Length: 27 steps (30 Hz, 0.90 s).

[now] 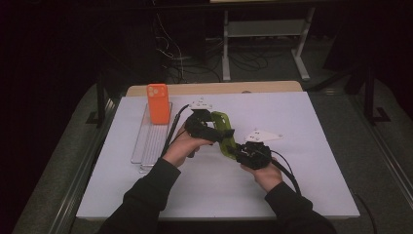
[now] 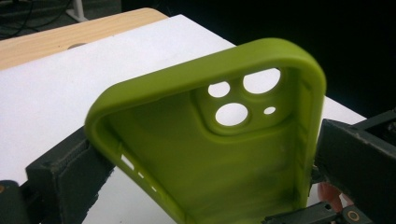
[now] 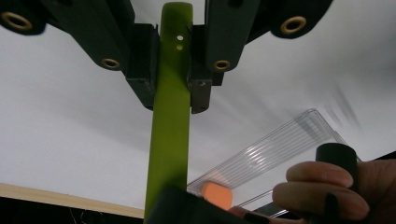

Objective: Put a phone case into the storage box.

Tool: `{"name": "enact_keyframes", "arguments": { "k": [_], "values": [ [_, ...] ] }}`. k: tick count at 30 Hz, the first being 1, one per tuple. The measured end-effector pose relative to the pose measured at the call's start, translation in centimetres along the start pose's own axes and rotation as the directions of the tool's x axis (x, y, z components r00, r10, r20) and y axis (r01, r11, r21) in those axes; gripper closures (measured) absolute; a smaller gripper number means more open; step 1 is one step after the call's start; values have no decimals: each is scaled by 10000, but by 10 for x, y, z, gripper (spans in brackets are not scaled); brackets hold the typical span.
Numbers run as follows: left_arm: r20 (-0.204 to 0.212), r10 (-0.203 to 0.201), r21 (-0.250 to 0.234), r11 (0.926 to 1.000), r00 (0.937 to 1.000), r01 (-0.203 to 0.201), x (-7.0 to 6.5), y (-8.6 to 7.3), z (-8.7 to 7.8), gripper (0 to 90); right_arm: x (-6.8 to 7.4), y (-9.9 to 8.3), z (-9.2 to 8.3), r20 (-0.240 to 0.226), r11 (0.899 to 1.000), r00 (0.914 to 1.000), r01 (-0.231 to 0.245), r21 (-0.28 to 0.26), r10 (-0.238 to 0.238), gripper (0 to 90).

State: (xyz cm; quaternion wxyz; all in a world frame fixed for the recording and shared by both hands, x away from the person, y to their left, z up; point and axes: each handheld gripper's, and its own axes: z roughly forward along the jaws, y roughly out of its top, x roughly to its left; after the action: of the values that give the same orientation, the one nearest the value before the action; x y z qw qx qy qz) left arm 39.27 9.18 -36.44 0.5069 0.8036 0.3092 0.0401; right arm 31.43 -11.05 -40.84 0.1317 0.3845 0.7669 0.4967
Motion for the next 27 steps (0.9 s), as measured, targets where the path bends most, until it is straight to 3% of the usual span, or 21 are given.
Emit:
{"name": "enact_keyframes", "arguments": {
  "k": [14, 20, 27],
  "values": [
    [7, -238, -31, 9997, 9997, 238, 0, -5, 3, 67, 2, -2, 4, 3, 9996, 9999, 170, 209, -170, 758],
    [235, -439, -3, 9990, 9988, 440, 2, -4, 2, 100, 3, -4, 7, 133, 9983, 9987, 480, 342, -484, 758],
    [224, -326, -46, 9995, 9992, 327, 0, -3, 0, 124, 4, -4, 8, 242, 9968, 9973, 682, 426, -692, 750]
  ]
}}
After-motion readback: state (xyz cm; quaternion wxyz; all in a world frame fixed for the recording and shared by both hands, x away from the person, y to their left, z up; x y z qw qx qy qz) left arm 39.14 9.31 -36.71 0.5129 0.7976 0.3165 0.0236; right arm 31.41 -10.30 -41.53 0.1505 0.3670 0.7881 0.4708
